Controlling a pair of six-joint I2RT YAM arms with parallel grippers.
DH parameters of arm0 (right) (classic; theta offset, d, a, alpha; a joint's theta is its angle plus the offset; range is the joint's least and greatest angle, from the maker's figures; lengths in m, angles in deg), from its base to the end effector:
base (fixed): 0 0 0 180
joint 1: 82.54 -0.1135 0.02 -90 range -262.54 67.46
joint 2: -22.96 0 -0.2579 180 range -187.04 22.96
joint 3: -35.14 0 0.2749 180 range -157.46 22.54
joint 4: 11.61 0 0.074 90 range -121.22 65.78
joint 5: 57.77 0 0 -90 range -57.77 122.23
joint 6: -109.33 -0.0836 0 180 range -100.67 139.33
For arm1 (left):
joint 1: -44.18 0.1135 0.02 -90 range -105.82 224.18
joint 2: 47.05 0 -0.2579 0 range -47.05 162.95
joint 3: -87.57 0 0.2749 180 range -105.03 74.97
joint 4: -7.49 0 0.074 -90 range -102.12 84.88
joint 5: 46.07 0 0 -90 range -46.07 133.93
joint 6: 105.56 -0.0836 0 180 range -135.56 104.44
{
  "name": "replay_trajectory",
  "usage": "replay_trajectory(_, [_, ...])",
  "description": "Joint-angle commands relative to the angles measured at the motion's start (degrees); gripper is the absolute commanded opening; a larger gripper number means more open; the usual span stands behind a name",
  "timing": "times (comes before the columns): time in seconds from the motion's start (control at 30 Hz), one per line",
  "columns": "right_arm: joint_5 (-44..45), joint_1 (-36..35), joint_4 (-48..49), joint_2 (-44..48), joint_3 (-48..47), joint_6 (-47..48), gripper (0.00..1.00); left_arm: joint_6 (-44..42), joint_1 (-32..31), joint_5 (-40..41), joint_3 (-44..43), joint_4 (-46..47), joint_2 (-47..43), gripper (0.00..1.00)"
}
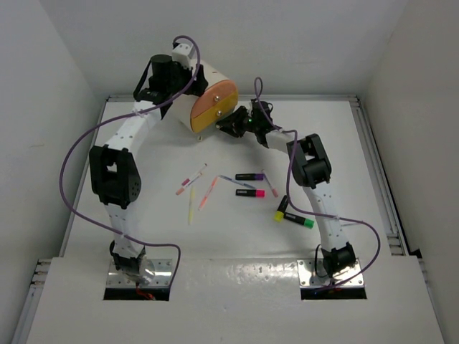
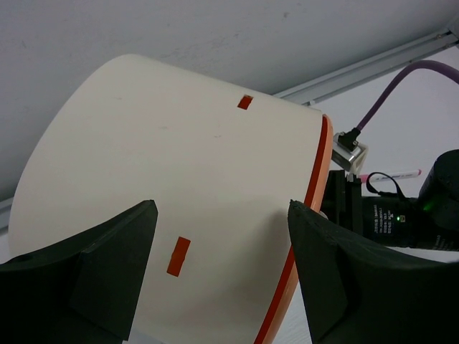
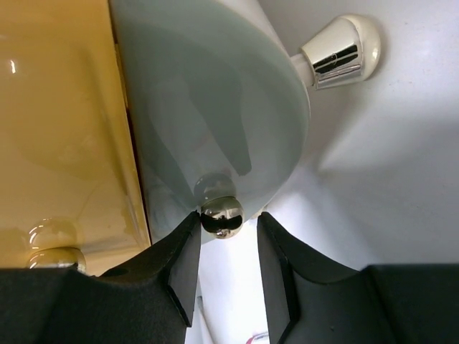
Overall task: Sort the stationery into containers
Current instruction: Open the drawer in the storage box.
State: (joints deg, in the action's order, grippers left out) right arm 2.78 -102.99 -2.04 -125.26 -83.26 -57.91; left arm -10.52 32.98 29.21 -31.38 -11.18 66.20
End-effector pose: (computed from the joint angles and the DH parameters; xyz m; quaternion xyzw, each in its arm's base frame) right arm 0.5623 0.2535 0.0618 0.2495 0.7671 0.5536 0.2069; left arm 0.5317 -0.1269 0.3430 0.1214 0.7706 -0.1865 0.5972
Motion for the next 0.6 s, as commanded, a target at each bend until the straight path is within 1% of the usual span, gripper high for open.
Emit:
replay_trajectory(0.0, [-0.34, -0.56, 3.84, -0.75, -2.57, 0.24, 0.36, 0.59, 0.39, -0.92, -1.32, 1.58, 0.48, 0.8])
replay_trajectory(0.07, [-0.34, -0.56, 3.93, -0.84, -2.74, 0.15, 0.36, 0.67, 0.3, -0.75, -1.41, 1.67, 0.65, 0.8])
replay_trajectory(0.3, [-0.78, -0.56, 4.98, -1.45, -2.92, -0.02, 0.26, 1.29, 0.39, -0.49, -1.5, 1.58, 1.09, 0.8])
replay_trajectory(0.4, [-1.13, -0.56, 5.77, -0.93, -2.57, -0.46, 0.2, 1.9, 0.39, -0.22, -1.58, 1.32, 1.27, 0.8])
replay_trajectory(0.43, [-1.39, -0.47, 5.95, -0.58, -2.14, -0.55, 0.15, 2.25, 0.57, -0.05, -1.58, 1.23, 1.36, 0.8])
replay_trajectory(0.57, [-2.01, -0.3, 6.83, 1.26, 0.24, -0.55, 0.06, 2.78, 0.74, 0.04, -2.99, 0.09, 2.23, 0.8])
